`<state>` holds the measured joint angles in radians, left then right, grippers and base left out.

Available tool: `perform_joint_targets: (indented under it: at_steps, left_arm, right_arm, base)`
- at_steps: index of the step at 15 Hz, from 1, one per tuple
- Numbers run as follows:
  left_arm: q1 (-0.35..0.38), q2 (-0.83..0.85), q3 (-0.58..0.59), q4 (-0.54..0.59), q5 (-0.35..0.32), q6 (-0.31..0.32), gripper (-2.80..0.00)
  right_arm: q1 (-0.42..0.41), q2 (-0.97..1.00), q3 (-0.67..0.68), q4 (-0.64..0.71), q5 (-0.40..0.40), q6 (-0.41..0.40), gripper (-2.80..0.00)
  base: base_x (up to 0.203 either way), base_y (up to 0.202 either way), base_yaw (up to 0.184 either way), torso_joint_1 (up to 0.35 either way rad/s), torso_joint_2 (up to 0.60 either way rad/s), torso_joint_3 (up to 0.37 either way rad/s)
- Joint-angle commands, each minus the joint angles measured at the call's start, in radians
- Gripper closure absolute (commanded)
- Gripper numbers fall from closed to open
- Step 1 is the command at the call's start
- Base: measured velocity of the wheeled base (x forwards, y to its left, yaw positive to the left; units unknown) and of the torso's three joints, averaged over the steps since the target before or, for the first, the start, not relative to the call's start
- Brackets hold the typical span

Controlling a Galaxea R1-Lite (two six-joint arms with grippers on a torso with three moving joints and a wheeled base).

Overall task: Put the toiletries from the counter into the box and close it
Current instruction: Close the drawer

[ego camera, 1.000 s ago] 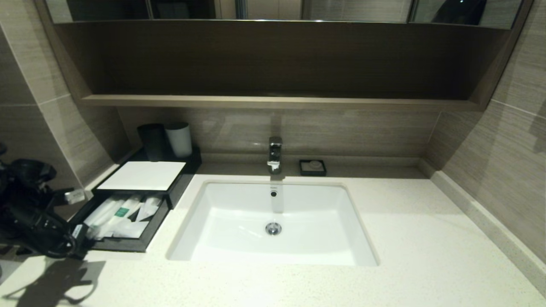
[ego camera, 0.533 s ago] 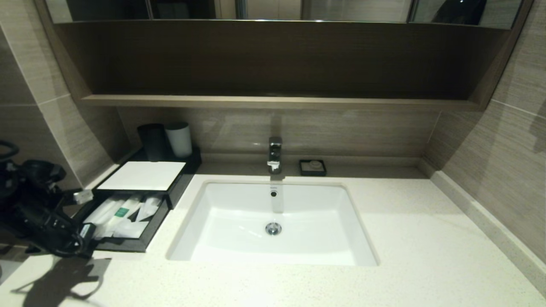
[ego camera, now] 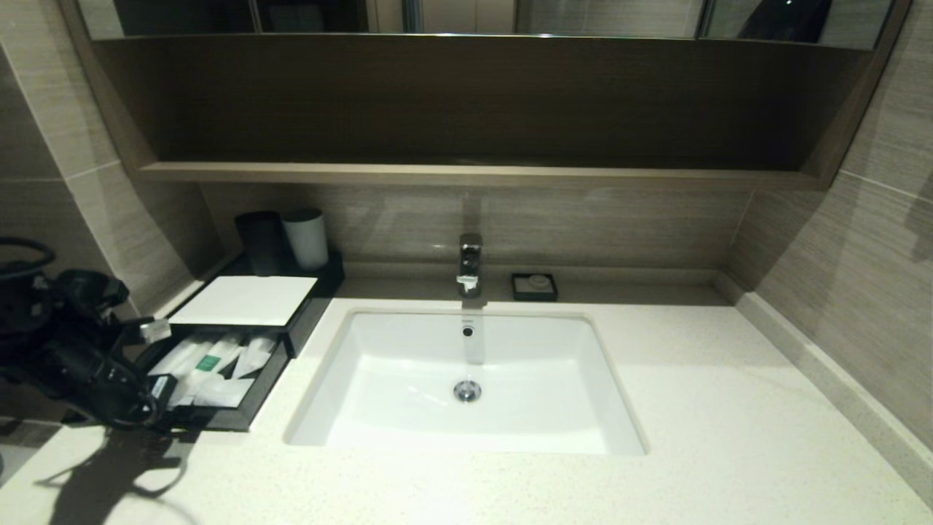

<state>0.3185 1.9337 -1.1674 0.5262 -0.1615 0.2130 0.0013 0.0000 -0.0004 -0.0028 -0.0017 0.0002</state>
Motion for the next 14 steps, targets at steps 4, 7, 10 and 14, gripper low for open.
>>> perform_joint_targets:
  at_steps: [4, 7, 10, 14]
  left_arm:
    - [-0.022, 0.028, -0.025, -0.005, -0.003, -0.014, 0.00]
    - [-0.041, 0.035, -0.026, -0.037, -0.001, -0.045, 0.00]
    - [-0.045, 0.034, -0.030, -0.064, -0.001, -0.050, 0.00]
    - [-0.056, 0.036, -0.040, -0.064, -0.001, -0.060, 0.00]
  right_arm:
    - [0.000, 0.000, 0.002, 0.000, 0.000, 0.000, 0.00]
    - [0.000, 0.000, 0.002, 0.000, 0.000, 0.000, 0.00]
    - [0.000, 0.000, 0.002, 0.000, 0.000, 0.000, 0.00]
    - [0.000, -0.001, 0.002, 0.000, 0.000, 0.000, 0.00]
  base:
    - [0.000, 0.000, 0.000, 0.000, 0.00, 0.000]
    - [0.000, 0.000, 0.000, 0.000, 0.00, 0.000]
    - [0.000, 0.000, 0.000, 0.000, 0.00, 0.000]
    - [0.000, 0.000, 0.000, 0.000, 0.00, 0.000]
